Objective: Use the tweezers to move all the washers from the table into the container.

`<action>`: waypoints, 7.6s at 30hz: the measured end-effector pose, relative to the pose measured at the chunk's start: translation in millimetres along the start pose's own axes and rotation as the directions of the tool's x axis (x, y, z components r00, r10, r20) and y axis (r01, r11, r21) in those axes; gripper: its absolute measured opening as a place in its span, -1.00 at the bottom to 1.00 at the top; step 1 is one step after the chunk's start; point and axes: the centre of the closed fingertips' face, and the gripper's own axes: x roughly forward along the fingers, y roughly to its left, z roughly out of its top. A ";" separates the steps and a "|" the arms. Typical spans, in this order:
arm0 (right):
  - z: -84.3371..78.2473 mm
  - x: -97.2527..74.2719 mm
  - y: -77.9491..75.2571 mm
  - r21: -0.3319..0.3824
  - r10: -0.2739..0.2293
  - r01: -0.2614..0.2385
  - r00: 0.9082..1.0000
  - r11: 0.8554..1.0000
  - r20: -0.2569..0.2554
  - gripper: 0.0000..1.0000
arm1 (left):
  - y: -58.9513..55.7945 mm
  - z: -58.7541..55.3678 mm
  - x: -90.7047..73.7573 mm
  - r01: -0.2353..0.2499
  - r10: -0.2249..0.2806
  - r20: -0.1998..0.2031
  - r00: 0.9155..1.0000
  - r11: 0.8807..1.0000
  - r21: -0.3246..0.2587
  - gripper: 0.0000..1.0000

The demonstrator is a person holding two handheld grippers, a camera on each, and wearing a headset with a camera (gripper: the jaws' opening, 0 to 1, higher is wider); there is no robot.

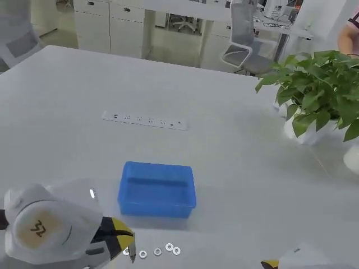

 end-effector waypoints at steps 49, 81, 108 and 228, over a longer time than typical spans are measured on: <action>89.7 78.2 121.5 -0.397 0.480 -0.473 0.873 0.787 -0.089 -0.34 | 15.0 -16.0 8.0 0.081 -0.081 -0.047 0.996 0.997 -0.010 -1.00; 85.4 125.3 135.0 -0.599 0.477 -0.451 0.869 0.661 -0.129 -0.91 | 20.0 -3.9 2.8 -0.071 0.085 0.077 0.993 0.983 -0.171 -0.78; 117.7 103.9 119.4 -0.396 0.497 -0.470 0.867 0.789 -0.038 -0.93 | 34.9 -61.2 -64.3 -0.613 0.655 -0.051 0.754 0.673 -0.414 0.69; 88.2 117.1 88.2 -0.135 0.443 -0.433 0.894 0.892 0.064 -0.89 | 42.1 -94.4 -65.0 -0.690 0.671 -0.182 0.719 0.657 -0.304 0.90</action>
